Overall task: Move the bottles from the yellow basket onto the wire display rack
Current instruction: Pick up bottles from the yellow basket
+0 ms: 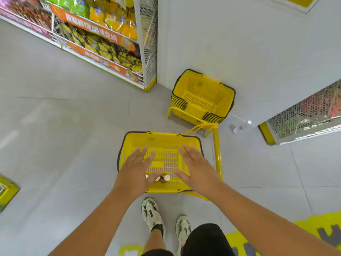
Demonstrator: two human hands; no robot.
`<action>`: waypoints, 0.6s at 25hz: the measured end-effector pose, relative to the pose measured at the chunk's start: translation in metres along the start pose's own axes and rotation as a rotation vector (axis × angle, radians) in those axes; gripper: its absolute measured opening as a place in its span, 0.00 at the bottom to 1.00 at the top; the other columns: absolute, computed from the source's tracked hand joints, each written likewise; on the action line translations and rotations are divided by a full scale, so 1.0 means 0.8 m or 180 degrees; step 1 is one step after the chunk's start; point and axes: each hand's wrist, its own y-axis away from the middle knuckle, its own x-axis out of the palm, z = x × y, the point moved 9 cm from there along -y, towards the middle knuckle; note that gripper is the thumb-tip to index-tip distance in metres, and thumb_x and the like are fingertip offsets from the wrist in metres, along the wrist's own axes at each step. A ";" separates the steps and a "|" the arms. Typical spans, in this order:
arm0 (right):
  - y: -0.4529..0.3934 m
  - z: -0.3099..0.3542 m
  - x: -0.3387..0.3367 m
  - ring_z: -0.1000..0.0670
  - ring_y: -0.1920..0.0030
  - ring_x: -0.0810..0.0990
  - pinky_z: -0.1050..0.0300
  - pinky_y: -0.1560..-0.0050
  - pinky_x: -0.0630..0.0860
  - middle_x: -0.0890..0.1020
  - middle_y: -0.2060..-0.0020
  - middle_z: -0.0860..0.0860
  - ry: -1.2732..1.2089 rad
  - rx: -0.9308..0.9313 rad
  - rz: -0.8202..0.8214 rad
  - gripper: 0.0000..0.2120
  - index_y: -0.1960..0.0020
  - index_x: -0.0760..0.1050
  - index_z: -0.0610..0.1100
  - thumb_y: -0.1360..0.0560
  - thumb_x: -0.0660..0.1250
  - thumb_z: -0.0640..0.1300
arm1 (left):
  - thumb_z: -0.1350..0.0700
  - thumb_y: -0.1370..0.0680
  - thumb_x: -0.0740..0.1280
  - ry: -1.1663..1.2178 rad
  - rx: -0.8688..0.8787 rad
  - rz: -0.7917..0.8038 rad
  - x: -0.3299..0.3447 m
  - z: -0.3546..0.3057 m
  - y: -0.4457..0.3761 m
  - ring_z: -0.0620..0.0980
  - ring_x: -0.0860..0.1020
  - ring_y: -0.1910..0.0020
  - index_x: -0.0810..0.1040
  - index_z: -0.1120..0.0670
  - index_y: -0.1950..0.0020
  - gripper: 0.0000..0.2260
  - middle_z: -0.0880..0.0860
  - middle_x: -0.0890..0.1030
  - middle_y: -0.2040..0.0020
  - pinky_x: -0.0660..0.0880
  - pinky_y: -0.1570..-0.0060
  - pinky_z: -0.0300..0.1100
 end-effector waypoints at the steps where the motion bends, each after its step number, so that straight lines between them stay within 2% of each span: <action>1: -0.018 -0.011 0.026 0.47 0.17 0.46 0.44 0.20 0.56 0.48 0.16 0.51 -0.0015 -0.0012 0.0165 0.46 0.16 0.47 0.50 0.28 0.40 0.74 | 0.28 0.24 0.51 0.0032 -0.0064 0.0074 0.027 0.017 -0.013 0.60 0.62 0.21 0.70 0.48 0.23 0.37 0.56 0.66 0.21 0.66 0.27 0.58; 3: -0.051 -0.035 0.082 0.47 0.17 0.46 0.45 0.19 0.55 0.48 0.16 0.51 -0.0056 -0.0006 0.0456 0.44 0.16 0.46 0.50 0.25 0.44 0.73 | 0.28 0.25 0.49 0.0023 -0.0163 0.0234 0.082 0.044 -0.034 0.59 0.60 0.20 0.67 0.47 0.21 0.38 0.55 0.63 0.20 0.63 0.25 0.57; 5: -0.091 -0.058 0.145 0.46 0.17 0.47 0.45 0.19 0.55 0.49 0.16 0.50 -0.0034 -0.0060 0.0707 0.40 0.16 0.47 0.49 0.20 0.53 0.68 | 0.27 0.26 0.47 0.0045 -0.0255 0.0407 0.144 0.069 -0.056 0.58 0.57 0.19 0.65 0.47 0.20 0.39 0.54 0.61 0.19 0.61 0.24 0.58; 8: -0.137 -0.088 0.235 0.46 0.17 0.47 0.46 0.19 0.55 0.48 0.16 0.50 0.0027 -0.0148 0.1022 0.39 0.16 0.45 0.49 0.18 0.56 0.65 | 0.27 0.26 0.47 0.0016 -0.0269 0.0748 0.232 0.097 -0.078 0.57 0.55 0.18 0.63 0.47 0.20 0.40 0.54 0.58 0.18 0.61 0.24 0.59; 12: -0.168 -0.114 0.336 0.45 0.17 0.48 0.45 0.20 0.57 0.48 0.16 0.50 0.0108 -0.0381 0.1386 0.40 0.16 0.45 0.48 0.18 0.57 0.65 | 0.29 0.24 0.59 -0.0168 -0.0206 0.1199 0.324 0.121 -0.095 0.55 0.50 0.18 0.55 0.44 0.18 0.38 0.52 0.52 0.16 0.56 0.22 0.57; 15: -0.172 -0.120 0.388 0.44 0.17 0.50 0.46 0.20 0.57 0.49 0.16 0.49 0.0090 -0.0577 0.1547 0.41 0.16 0.47 0.48 0.19 0.60 0.65 | 0.30 0.24 0.63 -0.0297 -0.0087 0.1438 0.364 0.122 -0.111 0.54 0.50 0.18 0.54 0.43 0.18 0.40 0.50 0.51 0.16 0.55 0.21 0.56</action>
